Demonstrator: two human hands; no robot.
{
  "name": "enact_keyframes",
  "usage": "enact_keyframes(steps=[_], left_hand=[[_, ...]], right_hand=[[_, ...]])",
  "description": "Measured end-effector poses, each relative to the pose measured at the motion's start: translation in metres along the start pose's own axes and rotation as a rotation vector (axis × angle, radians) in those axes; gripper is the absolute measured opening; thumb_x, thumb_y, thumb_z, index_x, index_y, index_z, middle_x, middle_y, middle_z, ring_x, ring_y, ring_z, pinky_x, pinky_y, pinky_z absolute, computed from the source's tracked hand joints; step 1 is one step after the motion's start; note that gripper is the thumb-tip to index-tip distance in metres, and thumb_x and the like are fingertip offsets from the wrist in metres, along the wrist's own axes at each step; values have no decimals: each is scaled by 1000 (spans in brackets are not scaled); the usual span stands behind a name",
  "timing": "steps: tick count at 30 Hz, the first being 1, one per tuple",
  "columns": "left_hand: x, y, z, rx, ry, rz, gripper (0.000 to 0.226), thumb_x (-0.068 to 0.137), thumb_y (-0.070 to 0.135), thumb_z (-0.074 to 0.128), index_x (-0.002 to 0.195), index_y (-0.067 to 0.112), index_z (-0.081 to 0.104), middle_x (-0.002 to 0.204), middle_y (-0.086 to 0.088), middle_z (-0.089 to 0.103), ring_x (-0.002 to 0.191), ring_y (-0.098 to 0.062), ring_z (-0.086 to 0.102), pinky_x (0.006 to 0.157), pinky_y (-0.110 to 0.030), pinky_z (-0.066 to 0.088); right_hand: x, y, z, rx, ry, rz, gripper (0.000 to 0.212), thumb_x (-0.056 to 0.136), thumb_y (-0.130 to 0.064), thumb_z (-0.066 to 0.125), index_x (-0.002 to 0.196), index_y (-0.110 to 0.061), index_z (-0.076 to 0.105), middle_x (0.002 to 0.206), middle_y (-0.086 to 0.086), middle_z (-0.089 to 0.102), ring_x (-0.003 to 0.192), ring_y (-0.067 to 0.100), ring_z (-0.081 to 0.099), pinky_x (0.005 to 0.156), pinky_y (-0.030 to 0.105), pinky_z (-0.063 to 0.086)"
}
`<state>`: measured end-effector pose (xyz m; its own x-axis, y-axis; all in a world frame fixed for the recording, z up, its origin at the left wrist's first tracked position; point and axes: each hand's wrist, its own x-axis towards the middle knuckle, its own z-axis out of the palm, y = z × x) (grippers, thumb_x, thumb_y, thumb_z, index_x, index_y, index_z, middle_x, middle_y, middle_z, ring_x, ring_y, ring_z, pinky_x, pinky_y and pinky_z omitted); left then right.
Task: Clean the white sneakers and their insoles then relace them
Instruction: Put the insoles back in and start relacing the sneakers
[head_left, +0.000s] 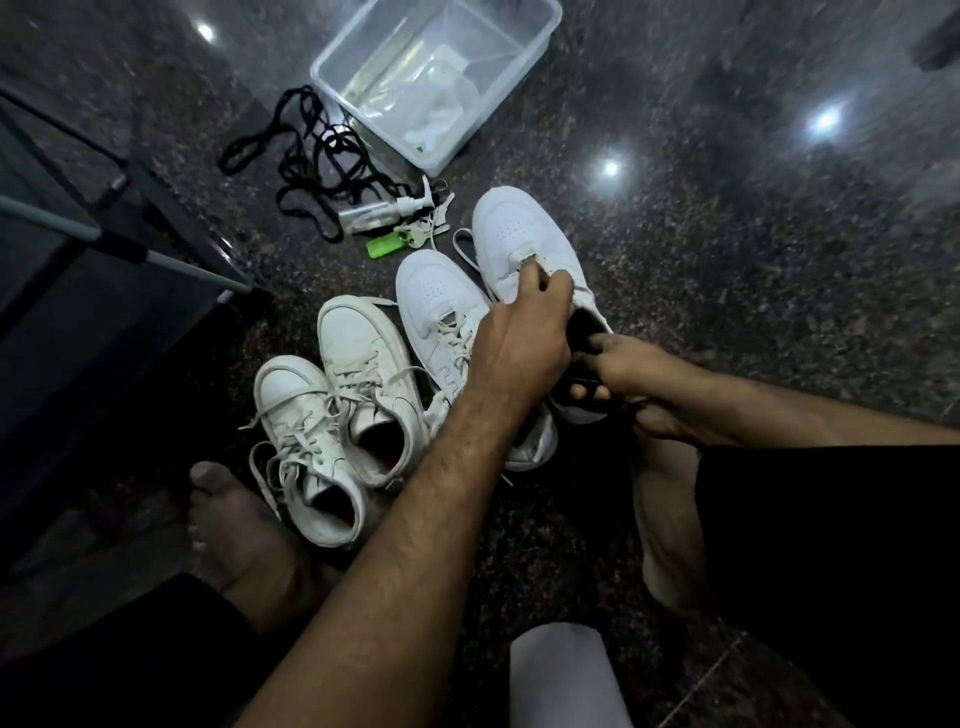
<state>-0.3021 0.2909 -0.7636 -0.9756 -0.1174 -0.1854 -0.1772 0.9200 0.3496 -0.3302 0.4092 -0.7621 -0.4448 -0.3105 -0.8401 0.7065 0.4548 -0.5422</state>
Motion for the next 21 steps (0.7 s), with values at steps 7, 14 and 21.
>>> enact_keyframes(steps=[7,14,21], left_hand=[[3,-6,4,26,8,-17,15,101,24,44,113,16,44,119,-12,47,73,-46,57,58,-43,35],[5,-2,8,54,26,-25,16,99,19,45,115,14,46,117,-12,48,75,-45,57,60,-43,32],[11,-10,7,58,8,26,15,100,17,46,114,12,48,114,-11,49,75,-44,56,59,-41,30]], right_hand=[[7,-1,1,-182,36,-53,31,96,3,37,80,-14,57,48,-8,61,39,6,51,30,15,26],[18,-10,3,-315,22,-97,26,92,6,39,92,-7,61,64,5,59,44,12,49,31,14,28],[32,-8,-1,-467,137,-96,34,89,11,41,70,-13,56,63,10,62,46,18,57,32,20,37]])
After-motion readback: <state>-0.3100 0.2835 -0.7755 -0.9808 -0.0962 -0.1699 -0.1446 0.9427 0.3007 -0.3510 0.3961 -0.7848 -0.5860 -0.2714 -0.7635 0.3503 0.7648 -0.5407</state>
